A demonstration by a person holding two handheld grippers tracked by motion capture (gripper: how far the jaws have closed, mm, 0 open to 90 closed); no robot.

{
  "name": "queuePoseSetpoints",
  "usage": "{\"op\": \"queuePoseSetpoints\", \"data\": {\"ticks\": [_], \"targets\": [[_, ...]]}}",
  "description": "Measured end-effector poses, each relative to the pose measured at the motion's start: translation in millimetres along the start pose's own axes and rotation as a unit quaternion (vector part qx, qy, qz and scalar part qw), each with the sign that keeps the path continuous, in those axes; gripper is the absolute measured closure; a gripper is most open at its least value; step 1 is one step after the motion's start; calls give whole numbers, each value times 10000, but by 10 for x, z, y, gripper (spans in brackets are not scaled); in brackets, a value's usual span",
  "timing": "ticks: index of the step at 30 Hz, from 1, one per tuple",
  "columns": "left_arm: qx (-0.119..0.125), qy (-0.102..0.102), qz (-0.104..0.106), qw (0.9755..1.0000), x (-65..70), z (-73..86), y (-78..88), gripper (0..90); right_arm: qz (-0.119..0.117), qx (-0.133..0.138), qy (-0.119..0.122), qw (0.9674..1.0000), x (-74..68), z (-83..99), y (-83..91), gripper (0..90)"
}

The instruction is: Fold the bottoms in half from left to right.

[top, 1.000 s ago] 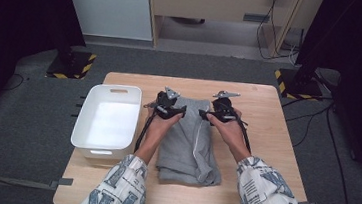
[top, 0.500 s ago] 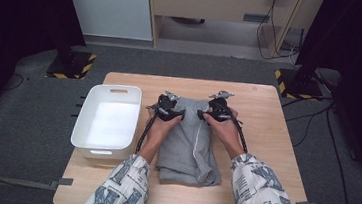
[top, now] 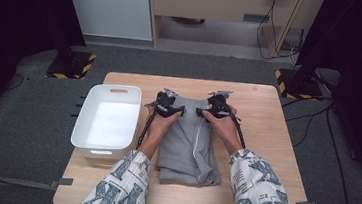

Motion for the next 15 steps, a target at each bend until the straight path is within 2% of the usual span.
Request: {"op": "queuePoseSetpoints", "data": {"ticks": [2, 4, 6, 12, 15], "targets": [[-50, 98, 11, 9999, -29, -1, -38, 319, -16, -46, -29, 10000, 20, -4, -40, 204], [-105, 6, -140, 9998, -56, 5, -76, 317, -45, -114, -59, 9999, 40, -7, -83, 199], [-91, 102, -104, 9999, -71, 14, -98, 312, -61, -135, -77, 9999, 62, -15, -117, 198], [-124, 111, -141, 9998, -101, 33, -139, 307, -84, -224, -229, 9995, 87, -19, -226, 187], [-231, 197, -170, 9994, -139, 54, -166, 289, -139, -333, -327, 9988, 80, 21, -293, 179]]}}
Point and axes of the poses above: each handheld gripper's, and its own axes: y roughly backward along the jaws, z roughly out of its underside, x roughly to its right, the point moved 2 cm from there along -y, roughly forward along the jaws, and after that the axes turned 14 degrees about y, right-handed, at the moved point
